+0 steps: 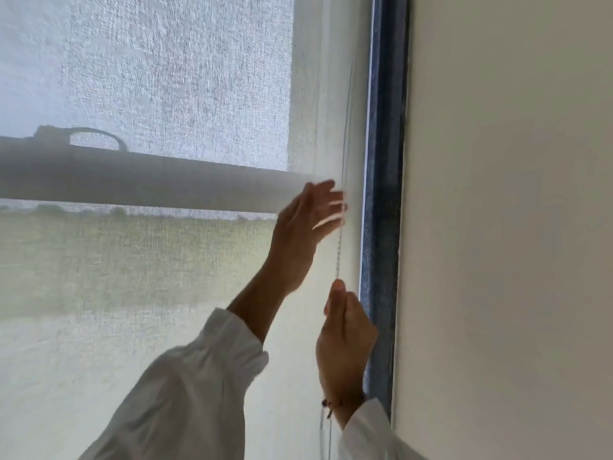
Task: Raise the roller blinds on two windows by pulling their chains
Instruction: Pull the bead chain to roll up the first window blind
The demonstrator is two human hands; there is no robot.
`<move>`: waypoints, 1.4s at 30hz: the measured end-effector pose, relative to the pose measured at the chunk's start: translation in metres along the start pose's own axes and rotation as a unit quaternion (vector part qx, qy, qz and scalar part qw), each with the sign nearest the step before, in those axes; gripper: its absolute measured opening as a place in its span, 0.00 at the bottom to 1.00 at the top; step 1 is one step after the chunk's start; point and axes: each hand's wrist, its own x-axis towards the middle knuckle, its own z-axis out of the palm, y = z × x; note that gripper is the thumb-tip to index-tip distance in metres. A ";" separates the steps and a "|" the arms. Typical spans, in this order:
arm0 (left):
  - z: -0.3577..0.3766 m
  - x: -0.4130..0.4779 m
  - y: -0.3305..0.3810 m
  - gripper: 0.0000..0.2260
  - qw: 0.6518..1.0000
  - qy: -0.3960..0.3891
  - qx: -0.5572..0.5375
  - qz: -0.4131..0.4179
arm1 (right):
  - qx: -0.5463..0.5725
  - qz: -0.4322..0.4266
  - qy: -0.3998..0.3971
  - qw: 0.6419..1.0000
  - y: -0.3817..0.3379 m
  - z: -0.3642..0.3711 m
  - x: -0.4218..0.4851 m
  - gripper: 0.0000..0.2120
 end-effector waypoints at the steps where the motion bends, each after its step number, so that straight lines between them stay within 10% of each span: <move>1: 0.006 0.010 0.009 0.14 1.000 -0.004 -0.013 -0.007 | -0.003 0.002 -0.003 1.000 0.002 -0.001 -0.008 0.22; 8: 0.045 0.035 0.013 0.17 0.994 0.106 0.024 0.012 | 0.061 0.123 -0.077 0.987 0.014 -0.001 0.003 0.22; 12: 0.049 0.031 0.004 0.19 0.987 0.117 0.092 0.063 | 0.275 0.342 -0.115 0.891 0.022 -0.003 0.034 0.28; 21: 0.027 -0.055 -0.073 0.19 0.974 0.086 0.210 -0.006 | 0.402 0.331 -0.134 0.843 -0.015 -0.016 0.134 0.16; 30: 0.005 -0.098 -0.110 0.20 0.980 0.040 0.137 -0.137 | 0.132 0.138 -0.035 0.981 -0.042 0.002 0.128 0.25; 42: 0.025 0.017 -0.004 0.13 0.997 -0.001 -0.002 -0.082 | -0.010 0.005 -0.018 1.000 0.010 -0.012 0.006 0.20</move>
